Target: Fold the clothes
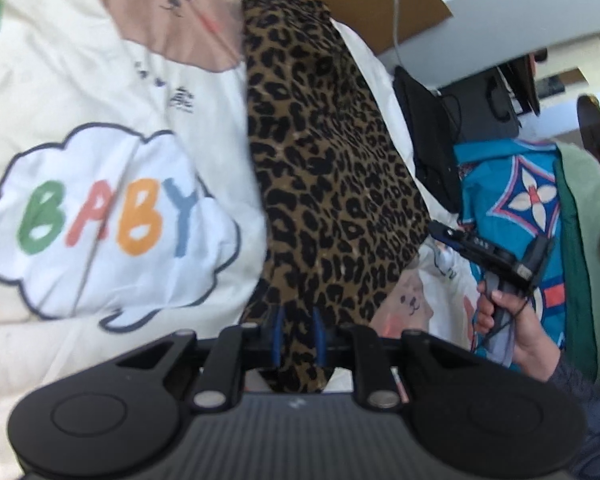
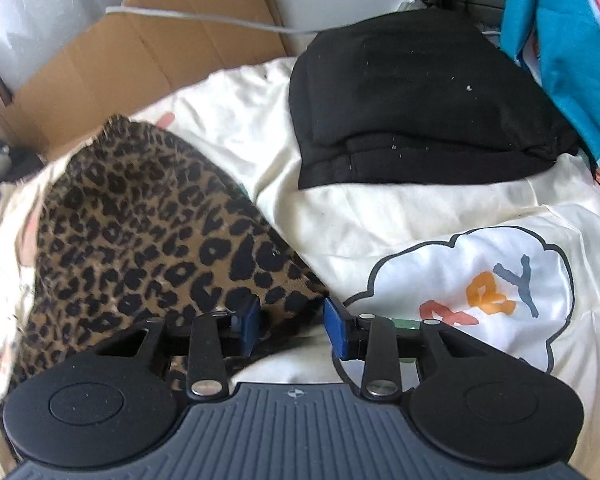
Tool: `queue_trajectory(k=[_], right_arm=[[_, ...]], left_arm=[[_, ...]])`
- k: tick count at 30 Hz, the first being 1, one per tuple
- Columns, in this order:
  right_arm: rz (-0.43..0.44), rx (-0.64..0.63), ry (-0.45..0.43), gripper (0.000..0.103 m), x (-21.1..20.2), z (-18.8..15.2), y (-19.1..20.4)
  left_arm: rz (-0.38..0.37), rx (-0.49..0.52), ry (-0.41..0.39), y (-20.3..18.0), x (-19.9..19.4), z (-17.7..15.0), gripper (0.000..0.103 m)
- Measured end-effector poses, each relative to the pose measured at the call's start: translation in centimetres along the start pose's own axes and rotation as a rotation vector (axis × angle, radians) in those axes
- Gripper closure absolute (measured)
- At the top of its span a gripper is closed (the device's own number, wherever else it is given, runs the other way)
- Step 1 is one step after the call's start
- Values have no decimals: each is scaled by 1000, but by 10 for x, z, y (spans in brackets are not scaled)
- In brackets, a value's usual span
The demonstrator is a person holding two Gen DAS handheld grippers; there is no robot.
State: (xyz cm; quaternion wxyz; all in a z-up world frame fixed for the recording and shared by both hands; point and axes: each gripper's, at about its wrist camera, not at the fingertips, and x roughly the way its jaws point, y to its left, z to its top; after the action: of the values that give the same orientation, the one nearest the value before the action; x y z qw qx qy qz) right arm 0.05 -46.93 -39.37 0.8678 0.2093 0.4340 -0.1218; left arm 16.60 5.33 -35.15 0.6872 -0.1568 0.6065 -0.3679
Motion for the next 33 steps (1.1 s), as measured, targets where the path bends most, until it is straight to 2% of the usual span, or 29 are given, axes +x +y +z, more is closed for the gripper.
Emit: queue_trajectory(k=[4, 5, 6, 9, 15, 18, 19, 20, 23, 27, 30, 33], right_arm=[[0, -8, 3, 65, 3, -2, 0], [-1, -25, 8, 76, 5, -1, 2], [-2, -41, 13, 82, 6, -1, 3], [-12, -61, 26, 87, 12, 2, 2], [-56, -118, 31, 84, 16, 5, 5], [-84, -120, 16, 80, 11, 8, 3], [-94, -114, 9, 80, 8, 9, 2], [-108, -113, 1, 80, 6, 10, 2], [-133, -107, -26, 80, -1, 13, 0], [-73, -53, -82, 80, -15, 18, -3], [-36, -47, -98, 80, -19, 18, 1], [-9, -72, -76, 80, -14, 15, 7]], left_arm=[[23, 14, 32, 5, 17, -2, 89], [37, 15, 45, 8, 22, -3, 94], [53, 16, 57, 9, 26, -4, 96], [84, 15, 70, 16, 33, -7, 101], [104, 11, 46, 16, 22, -11, 101], [87, -5, 16, 20, 8, -12, 100], [105, -11, 10, 22, 4, -12, 100], [127, -19, 5, 23, -1, -13, 93], [137, -46, -37, 31, -15, -11, 91], [69, -63, -96, 26, -22, -3, 91], [24, -31, -73, 15, -10, 2, 91], [15, -30, -35, 14, 11, 0, 91]])
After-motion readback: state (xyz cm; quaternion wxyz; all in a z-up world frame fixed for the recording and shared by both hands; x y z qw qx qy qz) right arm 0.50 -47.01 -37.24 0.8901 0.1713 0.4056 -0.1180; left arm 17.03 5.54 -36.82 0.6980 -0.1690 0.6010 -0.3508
